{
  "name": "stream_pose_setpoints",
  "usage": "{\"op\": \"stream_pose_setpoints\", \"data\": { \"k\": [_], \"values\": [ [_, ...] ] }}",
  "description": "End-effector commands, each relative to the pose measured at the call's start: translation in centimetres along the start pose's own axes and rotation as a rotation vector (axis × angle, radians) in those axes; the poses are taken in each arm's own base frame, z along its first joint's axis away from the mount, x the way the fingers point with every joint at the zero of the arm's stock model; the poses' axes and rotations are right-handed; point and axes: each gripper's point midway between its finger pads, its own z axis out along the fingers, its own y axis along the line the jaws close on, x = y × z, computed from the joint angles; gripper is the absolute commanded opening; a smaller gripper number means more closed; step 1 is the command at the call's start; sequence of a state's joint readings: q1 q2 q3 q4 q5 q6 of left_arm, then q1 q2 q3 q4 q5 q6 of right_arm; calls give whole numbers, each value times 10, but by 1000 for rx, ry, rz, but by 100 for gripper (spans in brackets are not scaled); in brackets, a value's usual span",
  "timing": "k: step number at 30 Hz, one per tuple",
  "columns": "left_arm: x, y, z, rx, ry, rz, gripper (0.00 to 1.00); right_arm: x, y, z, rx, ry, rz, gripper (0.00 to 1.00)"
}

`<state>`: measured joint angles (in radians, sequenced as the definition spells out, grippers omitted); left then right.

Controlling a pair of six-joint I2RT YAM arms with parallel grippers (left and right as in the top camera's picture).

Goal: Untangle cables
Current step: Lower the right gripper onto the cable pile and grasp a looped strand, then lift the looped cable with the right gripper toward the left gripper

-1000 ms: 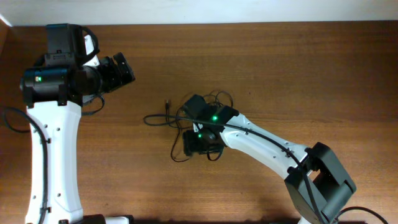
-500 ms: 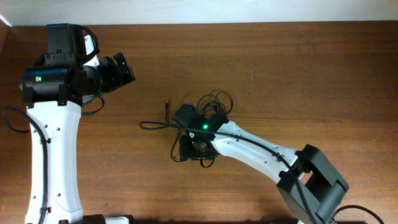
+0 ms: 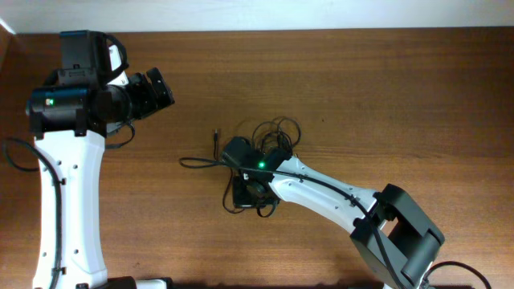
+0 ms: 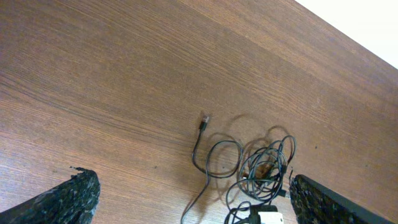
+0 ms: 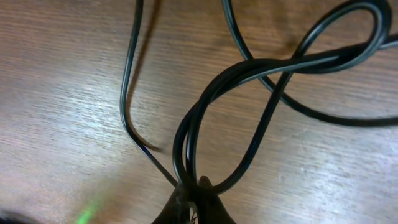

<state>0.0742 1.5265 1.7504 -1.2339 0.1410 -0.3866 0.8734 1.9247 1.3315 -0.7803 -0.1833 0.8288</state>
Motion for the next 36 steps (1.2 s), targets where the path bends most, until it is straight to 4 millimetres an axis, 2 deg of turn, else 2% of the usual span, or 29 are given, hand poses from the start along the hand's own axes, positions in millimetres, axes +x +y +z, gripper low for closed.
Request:
{"op": "stream_pose_setpoints", "data": {
  "k": [1,3,7,8,9,14,18,21,25,30,33,36],
  "values": [
    [-2,1,-1,-5,-9,-13,99,-10,14,-26,-35,-50,-22,4],
    [-2,1,-1,-5,-9,-13,99,-12,20,-42,-62,-76,-28,4],
    [-2,1,-1,-5,-9,-13,99,-21,31,-86,-120,-189,-45,4],
    [-2,1,-1,-5,-9,-13,99,-24,33,-101,-133,-228,-48,4],
    [-2,1,-1,-5,-9,-13,99,-28,35,-126,-152,-296,-73,4],
    [-2,1,-1,-5,-8,-12,99,-34,39,-202,-216,-503,-140,4],
    [-1,0,-1,2,-2,-12,99,-33,46,-256,-282,-659,-271,4],
    [4,-26,-3,148,29,89,99,-27,50,-292,-323,-760,-364,4],
    [15,-71,-17,429,64,239,98,-16,48,-320,-356,-825,-425,4],
    [32,-115,-50,763,113,326,99,-1,54,-341,-444,-845,-470,4],
    [41,-133,-72,938,140,357,99,10,70,-347,-543,-818,-559,4],
    [42,-134,-74,950,130,381,99,7,69,-356,-630,-790,-575,4]
  ]
}}
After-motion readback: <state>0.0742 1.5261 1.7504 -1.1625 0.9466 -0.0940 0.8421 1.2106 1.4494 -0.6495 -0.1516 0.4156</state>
